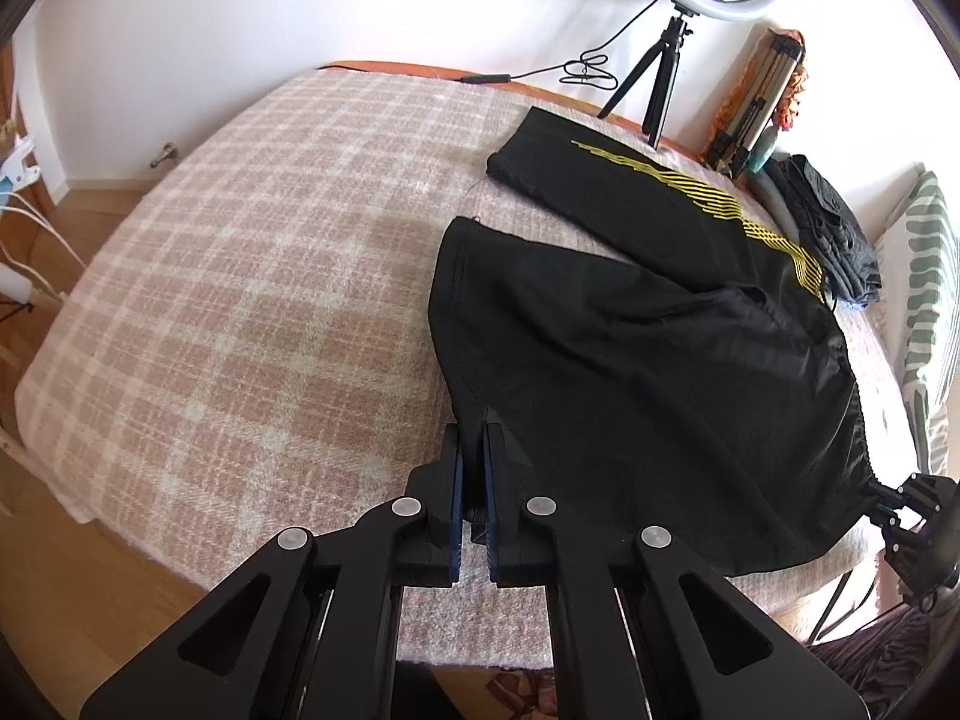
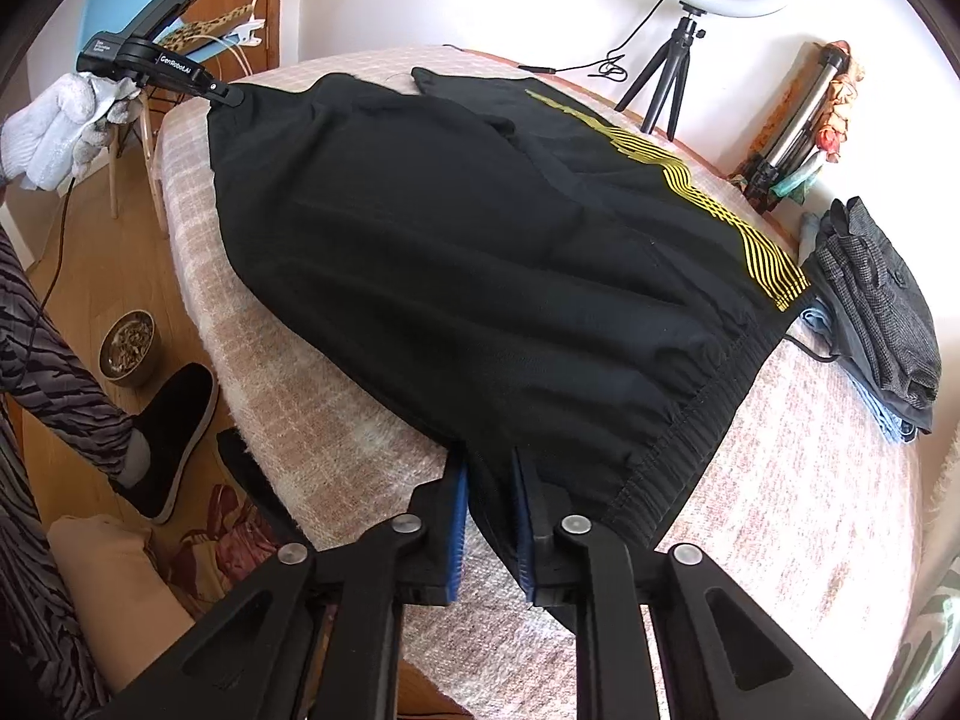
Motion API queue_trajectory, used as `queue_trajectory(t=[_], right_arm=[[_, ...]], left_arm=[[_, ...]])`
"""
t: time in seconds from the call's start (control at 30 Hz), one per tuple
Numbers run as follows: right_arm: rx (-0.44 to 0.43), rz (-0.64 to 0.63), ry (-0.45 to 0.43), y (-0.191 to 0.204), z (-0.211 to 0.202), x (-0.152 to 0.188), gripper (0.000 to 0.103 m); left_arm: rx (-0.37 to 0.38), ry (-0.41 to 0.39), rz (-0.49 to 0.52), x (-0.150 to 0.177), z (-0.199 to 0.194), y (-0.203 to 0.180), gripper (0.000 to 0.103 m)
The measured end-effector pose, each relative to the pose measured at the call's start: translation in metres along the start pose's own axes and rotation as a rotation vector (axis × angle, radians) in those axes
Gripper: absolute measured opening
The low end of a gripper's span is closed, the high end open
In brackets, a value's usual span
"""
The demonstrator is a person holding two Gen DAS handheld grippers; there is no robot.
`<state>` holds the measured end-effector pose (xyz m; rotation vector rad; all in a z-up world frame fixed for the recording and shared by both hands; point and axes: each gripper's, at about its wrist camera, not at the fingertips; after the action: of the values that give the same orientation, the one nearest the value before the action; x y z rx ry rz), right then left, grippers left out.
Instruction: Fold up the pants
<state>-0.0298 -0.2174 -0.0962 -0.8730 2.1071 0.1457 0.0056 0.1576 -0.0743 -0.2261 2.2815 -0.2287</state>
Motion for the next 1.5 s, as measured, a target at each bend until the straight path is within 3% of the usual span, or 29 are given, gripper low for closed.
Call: queue_trajectory(t=[0.37, 0.63, 0.93, 1.23, 1.33, 1.4, 1.5], right_arm=[[0.120, 0.029, -0.143, -0.031, -0.023, -0.041, 0.000], [0.233, 0.065, -0.178, -0.107, 0.005, -0.098, 0.000], [0.273, 0.119, -0.093, -0.191, 0.086, -0.121, 0.000], [0.243, 0.131, -0.005, -0.220, 0.144, -0.108, 0.000], [0.231, 0.144, 0.018, -0.226, 0.154, -0.105, 0.000], [0.222, 0.147, 0.032, -0.228, 0.159, -0.102, 0.000], [0.210, 0.149, 0.047, -0.231, 0.165, -0.099, 0.000]], left_arm=[[0.024, -0.096, -0.007, -0.057, 0.001, -0.014, 0.003], [0.029, -0.157, 0.044, -0.123, 0.040, -0.042, 0.003], [0.014, -0.117, 0.045, -0.172, 0.136, -0.061, 0.003], [0.011, -0.017, 0.045, -0.180, 0.217, -0.064, 0.004], [0.012, -0.012, 0.037, -0.186, 0.225, -0.059, 0.012], [0.012, -0.018, 0.026, -0.191, 0.223, -0.052, 0.036], [0.077, -0.031, 0.049, -0.192, 0.216, -0.045, 0.039]])
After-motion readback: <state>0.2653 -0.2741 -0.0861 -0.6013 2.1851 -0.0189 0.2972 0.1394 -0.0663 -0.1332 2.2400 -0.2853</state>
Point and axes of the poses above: each gripper's, at about its wrist camera, not at the fingertips, and z roughly the way its jaws point, y to its left, x to its underside, and after that the axes turned 14 degrees about -y, right-handed
